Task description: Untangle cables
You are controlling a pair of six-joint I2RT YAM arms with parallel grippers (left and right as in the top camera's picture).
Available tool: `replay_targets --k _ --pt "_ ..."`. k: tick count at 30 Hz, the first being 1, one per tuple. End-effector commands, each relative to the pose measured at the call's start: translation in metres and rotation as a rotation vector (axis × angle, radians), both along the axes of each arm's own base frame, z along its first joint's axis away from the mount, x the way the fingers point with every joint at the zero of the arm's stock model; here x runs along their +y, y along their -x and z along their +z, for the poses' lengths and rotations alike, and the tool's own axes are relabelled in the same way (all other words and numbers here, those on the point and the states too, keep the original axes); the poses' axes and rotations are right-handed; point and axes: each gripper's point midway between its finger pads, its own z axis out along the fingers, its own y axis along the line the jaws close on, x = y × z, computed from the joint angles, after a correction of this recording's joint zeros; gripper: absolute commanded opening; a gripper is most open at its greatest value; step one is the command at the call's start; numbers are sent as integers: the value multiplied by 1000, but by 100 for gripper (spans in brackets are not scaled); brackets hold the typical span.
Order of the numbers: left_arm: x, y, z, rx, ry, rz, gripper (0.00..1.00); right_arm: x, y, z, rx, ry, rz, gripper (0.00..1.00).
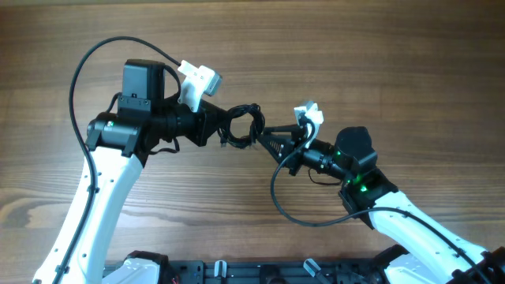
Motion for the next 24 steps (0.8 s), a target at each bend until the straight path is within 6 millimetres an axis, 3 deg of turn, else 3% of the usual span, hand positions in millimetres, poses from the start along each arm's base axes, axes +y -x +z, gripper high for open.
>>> replay_targets --k 1,7,10,14,16,18,21,22,24 --pt "-7 4 10 1 43 -10 4 11 20 5 135 -80 116 14" --pt "-35 20 12 -9 46 -104 4 26 34 13 227 -143 149 9" --pt "-47 29 12 -2 49 -143 4 17 8 17 255 -192 -14 6" --pt "-57 37 12 25 56 -157 4 3 -18 -6 282 -149 -192 6" --pt "-39 20 5 10 -5 -65 4 2 -17 -2 273 -154 -185 17" --pt "-16 1 1 2 -44 51 4 1 -10 12 253 -175 -140 43" --pt "-3 -9 3 42 -13 139 4 -4 0 37 203 -210 -100 99" --pt "-4 -8 3 62 -1 155 4 -6 -1 30 203 -179 -118 100" --pt "-10 -5 3 116 27 187 4 -7 -6 -3 222 -60 -185 100"
